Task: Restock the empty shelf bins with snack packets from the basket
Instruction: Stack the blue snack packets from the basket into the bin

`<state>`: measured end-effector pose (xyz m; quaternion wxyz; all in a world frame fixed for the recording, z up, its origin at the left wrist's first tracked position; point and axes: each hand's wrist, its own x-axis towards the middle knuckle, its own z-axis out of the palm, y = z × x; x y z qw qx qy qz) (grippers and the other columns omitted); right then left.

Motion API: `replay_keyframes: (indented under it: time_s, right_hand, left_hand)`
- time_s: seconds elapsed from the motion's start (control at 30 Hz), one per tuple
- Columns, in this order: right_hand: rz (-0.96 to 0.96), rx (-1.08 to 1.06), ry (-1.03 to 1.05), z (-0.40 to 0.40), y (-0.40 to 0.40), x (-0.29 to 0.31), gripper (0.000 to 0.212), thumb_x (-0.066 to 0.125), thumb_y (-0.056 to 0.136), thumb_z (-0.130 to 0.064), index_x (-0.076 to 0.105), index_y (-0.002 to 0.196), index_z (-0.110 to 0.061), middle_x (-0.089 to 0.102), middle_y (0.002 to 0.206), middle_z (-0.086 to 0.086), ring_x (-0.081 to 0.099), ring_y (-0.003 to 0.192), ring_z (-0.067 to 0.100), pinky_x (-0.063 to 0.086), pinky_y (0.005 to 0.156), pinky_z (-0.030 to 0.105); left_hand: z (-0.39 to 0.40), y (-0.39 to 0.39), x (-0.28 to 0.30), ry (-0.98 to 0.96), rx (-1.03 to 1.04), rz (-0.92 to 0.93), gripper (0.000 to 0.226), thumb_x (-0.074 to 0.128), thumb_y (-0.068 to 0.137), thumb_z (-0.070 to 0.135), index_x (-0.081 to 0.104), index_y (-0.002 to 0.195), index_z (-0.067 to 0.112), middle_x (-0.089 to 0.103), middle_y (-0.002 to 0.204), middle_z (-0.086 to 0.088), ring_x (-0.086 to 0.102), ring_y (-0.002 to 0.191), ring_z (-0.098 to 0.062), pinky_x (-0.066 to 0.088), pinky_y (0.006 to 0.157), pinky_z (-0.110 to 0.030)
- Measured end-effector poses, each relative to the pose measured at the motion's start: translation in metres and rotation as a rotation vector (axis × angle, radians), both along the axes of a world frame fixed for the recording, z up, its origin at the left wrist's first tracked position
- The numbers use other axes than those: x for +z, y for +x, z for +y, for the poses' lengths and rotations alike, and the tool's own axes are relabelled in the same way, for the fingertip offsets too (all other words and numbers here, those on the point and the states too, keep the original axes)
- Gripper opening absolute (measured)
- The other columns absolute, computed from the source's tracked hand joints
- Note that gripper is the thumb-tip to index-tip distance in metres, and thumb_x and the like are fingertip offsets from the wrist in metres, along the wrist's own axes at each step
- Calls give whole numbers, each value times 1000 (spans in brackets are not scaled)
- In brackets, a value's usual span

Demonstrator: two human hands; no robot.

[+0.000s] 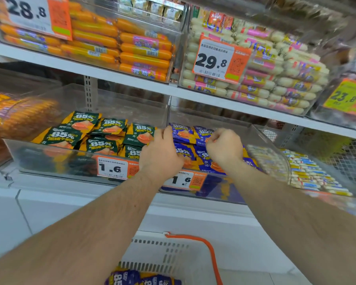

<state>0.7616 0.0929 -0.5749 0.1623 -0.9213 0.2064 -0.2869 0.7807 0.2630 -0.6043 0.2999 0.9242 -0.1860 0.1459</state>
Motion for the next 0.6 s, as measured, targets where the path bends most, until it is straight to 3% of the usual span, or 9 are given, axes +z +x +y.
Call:
replay_keyframes:
  time_s: [0.1,0.2,0.3,0.37,0.5,0.6]
  right_hand:
    - [-228,163,-71,37,-27,-13,6,61,79,-16,64,75,-14,61,77,0,56,77,23,46,68,34]
    - [-476,310,-105,71,-53,-40,9,55,70,-18,57,65,-11,56,65,3,50,68,23,39,63,34]
    - [-508,354,-70,92,-74,-89,12,49,65,-22,52,61,-11,53,60,5,43,65,21,31,59,33]
    - [-367,315,31,98,-84,-132,12,51,66,-22,52,59,-12,52,59,2,43,64,20,32,56,33]
    - [296,214,303,100,-101,-217,15,57,80,-21,55,66,-19,54,63,-4,54,65,22,45,57,29]
    - [591,129,514,95,-118,-272,33,54,83,-10,41,55,-20,38,51,-4,39,49,16,33,50,27]
  left_hand:
    - [6,-8,2,-41,15,-142,71,67,79,33,37,140,14,38,137,-8,43,124,-27,32,103,-46]
    - [23,-31,-14,-170,-46,-456,52,55,70,27,57,120,9,53,116,-14,47,106,-28,33,86,-41]
    - [49,-57,-64,-267,-127,-404,41,49,67,20,61,104,8,56,104,-14,53,92,-32,42,74,-40]
    - [64,-71,-105,-228,-145,-218,38,55,69,12,61,106,7,57,105,-12,57,89,-32,45,72,-39]
    - [82,-92,-168,-60,-162,309,38,58,86,9,55,124,16,56,119,-2,56,89,-19,48,82,-34]
    - [88,-98,-200,25,-213,545,33,52,92,11,55,124,18,57,118,0,53,84,-15,49,77,-30]
